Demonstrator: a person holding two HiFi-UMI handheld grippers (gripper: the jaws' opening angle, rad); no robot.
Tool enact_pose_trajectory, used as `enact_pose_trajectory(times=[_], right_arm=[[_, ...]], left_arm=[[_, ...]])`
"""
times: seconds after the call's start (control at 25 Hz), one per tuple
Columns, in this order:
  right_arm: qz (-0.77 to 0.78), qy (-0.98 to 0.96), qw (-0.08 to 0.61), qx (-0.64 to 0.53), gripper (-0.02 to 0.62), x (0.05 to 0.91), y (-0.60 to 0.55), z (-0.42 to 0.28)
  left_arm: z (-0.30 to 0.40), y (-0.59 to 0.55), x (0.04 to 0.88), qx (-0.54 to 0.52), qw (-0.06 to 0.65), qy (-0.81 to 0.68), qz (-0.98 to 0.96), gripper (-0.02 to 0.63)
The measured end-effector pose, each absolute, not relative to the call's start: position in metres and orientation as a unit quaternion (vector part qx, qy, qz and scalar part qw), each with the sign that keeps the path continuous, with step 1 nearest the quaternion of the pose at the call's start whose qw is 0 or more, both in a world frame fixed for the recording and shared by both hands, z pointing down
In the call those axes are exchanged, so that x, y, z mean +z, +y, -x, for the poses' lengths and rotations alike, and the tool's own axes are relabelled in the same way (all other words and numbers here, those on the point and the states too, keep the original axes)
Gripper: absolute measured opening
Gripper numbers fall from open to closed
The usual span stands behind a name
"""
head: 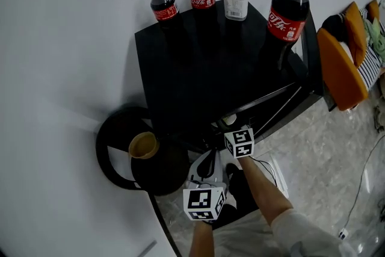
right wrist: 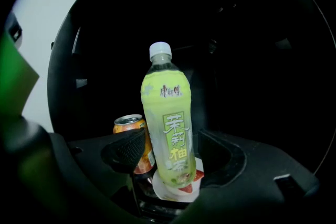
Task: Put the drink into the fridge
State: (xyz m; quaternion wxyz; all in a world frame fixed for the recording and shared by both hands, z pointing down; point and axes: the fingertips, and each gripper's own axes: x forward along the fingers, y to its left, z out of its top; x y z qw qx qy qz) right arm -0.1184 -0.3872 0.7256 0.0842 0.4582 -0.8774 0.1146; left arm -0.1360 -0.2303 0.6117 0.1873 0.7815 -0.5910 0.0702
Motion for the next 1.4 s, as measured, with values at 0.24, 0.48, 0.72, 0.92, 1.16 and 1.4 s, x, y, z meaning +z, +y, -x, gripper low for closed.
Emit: enact_pose_trajectory(times=[0.24, 0.48, 0.72, 0.92, 1.16, 1.4], right_arm=[[-0.454, -0.877, 0.114, 0.111, 0.281, 0.680, -0.345, 0.099], [-0.472, -0.861, 0.160, 0.098, 0.281, 0.642, -0.293, 0.066], [-0.460, -0.864, 0.167, 0.117, 0.281, 0.616, -0.227, 0.047], [-0.473, -0.860, 0.151, 0.119, 0.281, 0.588, -0.182, 0.024], [-0.478, -0.860, 0.141, 0.108, 0.279, 0.566, -0.148, 0.006], [-0.469, -0.869, 0.136, 0.082, 0.248, 0.543, -0.128, 0.004]], left_arm=[[0.130, -0.205, 0.563, 0.069, 0.188, -0.597, -0.777, 0.009], [0.123, -0.172, 0.535, 0.045, 0.211, -0.602, -0.769, 0.009], [0.122, -0.142, 0.508, 0.063, 0.176, -0.620, -0.762, 0.009], [0.124, -0.119, 0.499, 0.100, 0.146, -0.641, -0.747, 0.009], [0.116, -0.074, 0.489, 0.081, 0.155, -0.652, -0.738, 0.009], [0.110, -0.051, 0.483, 0.073, 0.150, -0.657, -0.736, 0.009]])
